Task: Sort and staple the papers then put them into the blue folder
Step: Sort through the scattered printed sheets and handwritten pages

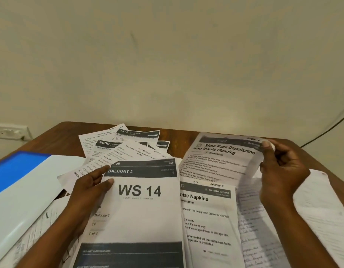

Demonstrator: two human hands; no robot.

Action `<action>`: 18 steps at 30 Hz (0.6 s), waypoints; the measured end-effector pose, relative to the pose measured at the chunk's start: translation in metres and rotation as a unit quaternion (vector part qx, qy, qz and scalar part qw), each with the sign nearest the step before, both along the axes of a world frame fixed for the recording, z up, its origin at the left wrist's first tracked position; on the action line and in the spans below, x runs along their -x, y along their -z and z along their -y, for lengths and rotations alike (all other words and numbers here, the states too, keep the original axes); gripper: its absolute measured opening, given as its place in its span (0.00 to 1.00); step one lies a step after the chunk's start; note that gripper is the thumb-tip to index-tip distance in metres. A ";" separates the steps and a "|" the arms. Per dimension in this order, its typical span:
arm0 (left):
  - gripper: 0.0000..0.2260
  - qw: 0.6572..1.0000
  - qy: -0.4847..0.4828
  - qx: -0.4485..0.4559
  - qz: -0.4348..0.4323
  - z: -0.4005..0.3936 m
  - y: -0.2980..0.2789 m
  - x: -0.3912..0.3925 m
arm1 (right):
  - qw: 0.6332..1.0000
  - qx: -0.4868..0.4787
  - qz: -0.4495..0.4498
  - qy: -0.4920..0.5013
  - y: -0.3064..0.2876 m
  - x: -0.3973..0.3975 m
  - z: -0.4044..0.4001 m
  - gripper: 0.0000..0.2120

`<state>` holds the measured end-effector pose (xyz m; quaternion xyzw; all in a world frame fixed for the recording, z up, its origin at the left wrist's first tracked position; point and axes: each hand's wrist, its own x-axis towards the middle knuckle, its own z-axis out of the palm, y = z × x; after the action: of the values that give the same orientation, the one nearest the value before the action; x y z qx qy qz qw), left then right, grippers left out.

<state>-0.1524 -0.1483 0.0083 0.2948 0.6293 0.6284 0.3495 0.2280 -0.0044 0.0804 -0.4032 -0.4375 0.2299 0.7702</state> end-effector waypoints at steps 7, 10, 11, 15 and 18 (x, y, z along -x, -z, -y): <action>0.16 1.000 -0.006 0.014 0.020 -0.001 -0.002 -0.001 | 0.997 -0.043 0.068 -0.006 -0.033 0.006 0.010 0.05; 0.14 0.997 0.000 0.012 0.072 0.007 -0.007 -0.002 | 0.991 -0.090 0.099 0.000 -0.062 0.016 0.010 0.07; 0.14 0.996 0.004 0.012 0.089 0.008 -0.010 -0.003 | 0.989 -0.103 0.103 0.005 -0.074 0.018 0.010 0.07; 0.12 0.989 0.025 0.005 0.149 0.014 -0.018 -0.005 | 0.979 -0.154 0.133 -0.003 -0.117 0.027 0.011 0.04; 0.11 0.986 0.035 0.000 0.165 0.015 -0.016 -0.004 | 0.973 -0.151 0.176 -0.015 -0.134 0.014 -0.004 0.14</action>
<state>-0.1484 -0.1635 0.0239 0.2094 0.5522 0.6559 0.4701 0.2136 0.0001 0.2144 -0.3098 -0.6021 0.0975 0.7294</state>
